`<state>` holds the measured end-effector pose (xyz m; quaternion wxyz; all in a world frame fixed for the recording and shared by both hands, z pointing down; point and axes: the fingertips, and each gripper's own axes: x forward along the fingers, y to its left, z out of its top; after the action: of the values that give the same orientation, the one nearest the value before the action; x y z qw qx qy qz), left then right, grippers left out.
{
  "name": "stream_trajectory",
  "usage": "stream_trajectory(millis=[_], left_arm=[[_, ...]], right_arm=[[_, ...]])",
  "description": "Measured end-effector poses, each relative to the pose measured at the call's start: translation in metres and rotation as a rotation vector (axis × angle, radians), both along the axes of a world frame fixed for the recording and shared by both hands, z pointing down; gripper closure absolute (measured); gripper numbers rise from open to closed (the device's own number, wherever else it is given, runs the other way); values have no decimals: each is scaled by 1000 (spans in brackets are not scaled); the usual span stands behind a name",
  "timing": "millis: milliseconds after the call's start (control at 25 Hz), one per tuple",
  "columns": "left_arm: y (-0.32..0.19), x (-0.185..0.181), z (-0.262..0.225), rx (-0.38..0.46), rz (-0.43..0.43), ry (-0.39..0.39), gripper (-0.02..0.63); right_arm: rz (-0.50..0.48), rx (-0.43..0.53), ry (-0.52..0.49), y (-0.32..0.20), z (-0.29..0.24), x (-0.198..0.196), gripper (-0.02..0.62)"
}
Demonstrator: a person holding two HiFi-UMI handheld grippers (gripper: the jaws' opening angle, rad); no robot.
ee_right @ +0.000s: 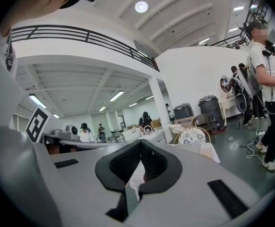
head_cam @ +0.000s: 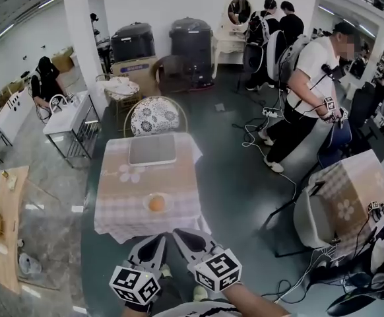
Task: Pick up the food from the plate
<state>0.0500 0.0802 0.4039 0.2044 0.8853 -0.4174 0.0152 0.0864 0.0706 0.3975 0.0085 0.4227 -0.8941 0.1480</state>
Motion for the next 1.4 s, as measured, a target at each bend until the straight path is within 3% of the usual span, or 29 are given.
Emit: stream_trajectory(millis=[560,840,1080,1320,1400], left_arm=[[-128,-57,21,7,63,-27,600],[-167,-85,51,-28,102,-17,600],[-184,-81,74,-57,174,-4,599],[-203,-72,102,-78,209,-42,595],[-207,-65,112,-89,227,-56,554]], right_arm=[[152,-15,31,-132,11,-35,581],[224,-52,38,-172,33,-53,581],[243,-87,48,-193,50,-61,580],[233,-104,35,-215,67,-62,581],[236,-114,26,-220,74,-57,581]])
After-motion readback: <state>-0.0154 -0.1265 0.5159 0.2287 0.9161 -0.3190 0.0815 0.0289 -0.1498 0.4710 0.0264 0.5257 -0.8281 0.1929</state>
